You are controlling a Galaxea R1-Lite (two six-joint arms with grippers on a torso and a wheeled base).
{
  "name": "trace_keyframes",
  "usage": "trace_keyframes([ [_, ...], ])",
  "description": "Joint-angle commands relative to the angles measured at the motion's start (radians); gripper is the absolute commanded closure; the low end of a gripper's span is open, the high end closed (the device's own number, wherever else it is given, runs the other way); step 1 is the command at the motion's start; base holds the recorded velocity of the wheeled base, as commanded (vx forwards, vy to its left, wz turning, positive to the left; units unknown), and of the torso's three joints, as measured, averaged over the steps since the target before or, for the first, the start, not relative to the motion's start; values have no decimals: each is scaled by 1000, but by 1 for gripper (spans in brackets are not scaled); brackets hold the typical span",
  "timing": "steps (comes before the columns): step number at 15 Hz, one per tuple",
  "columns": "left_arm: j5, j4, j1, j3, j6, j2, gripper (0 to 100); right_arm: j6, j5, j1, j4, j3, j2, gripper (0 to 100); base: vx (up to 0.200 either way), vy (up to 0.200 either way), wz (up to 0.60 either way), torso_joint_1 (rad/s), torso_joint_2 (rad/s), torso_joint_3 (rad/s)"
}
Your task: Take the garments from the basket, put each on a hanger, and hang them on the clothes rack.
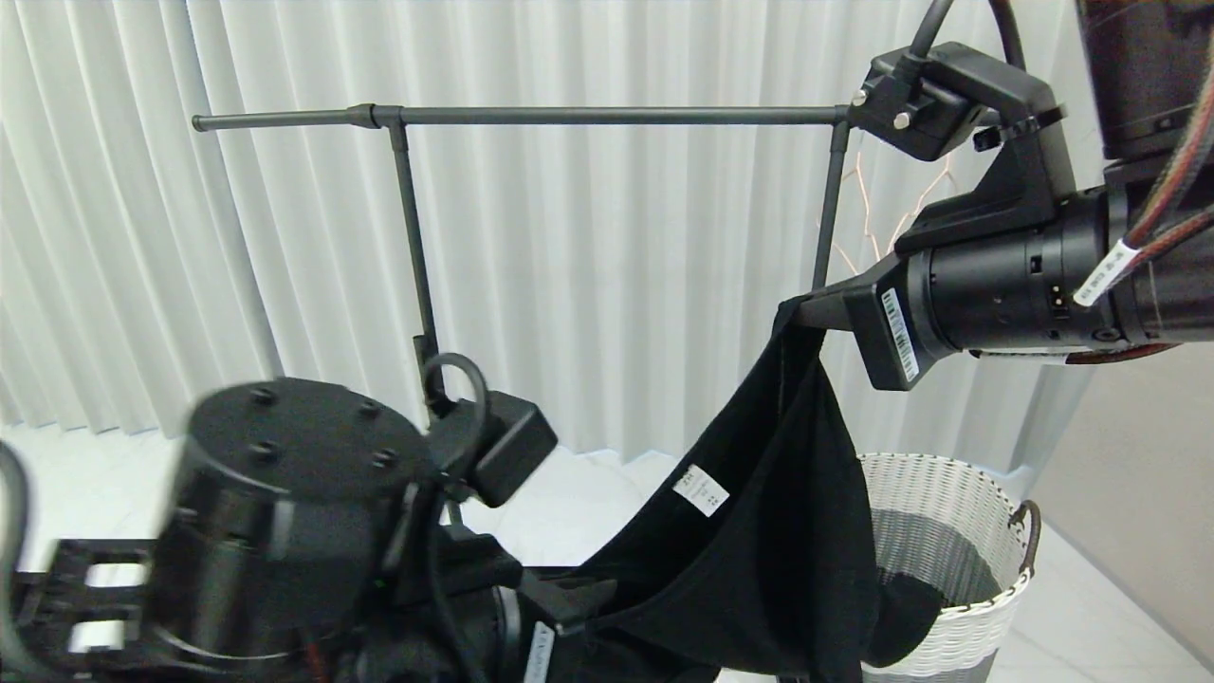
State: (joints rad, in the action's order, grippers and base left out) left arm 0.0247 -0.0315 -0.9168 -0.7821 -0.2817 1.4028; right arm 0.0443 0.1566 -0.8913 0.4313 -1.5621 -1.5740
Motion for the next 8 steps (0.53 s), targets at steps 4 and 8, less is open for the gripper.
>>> trace_keyframes([
  [4, -26, 332, 13, -324, 9, -209, 100, 0, 3, 18, -2, 1, 5, 100, 0, 0, 0, 0, 0, 0],
  [8, 38, 466, 167, -362, 305, -150, 100, 0, 40, 38, -2, 111, 81, 100, 0, 0, 0, 0, 0, 0],
])
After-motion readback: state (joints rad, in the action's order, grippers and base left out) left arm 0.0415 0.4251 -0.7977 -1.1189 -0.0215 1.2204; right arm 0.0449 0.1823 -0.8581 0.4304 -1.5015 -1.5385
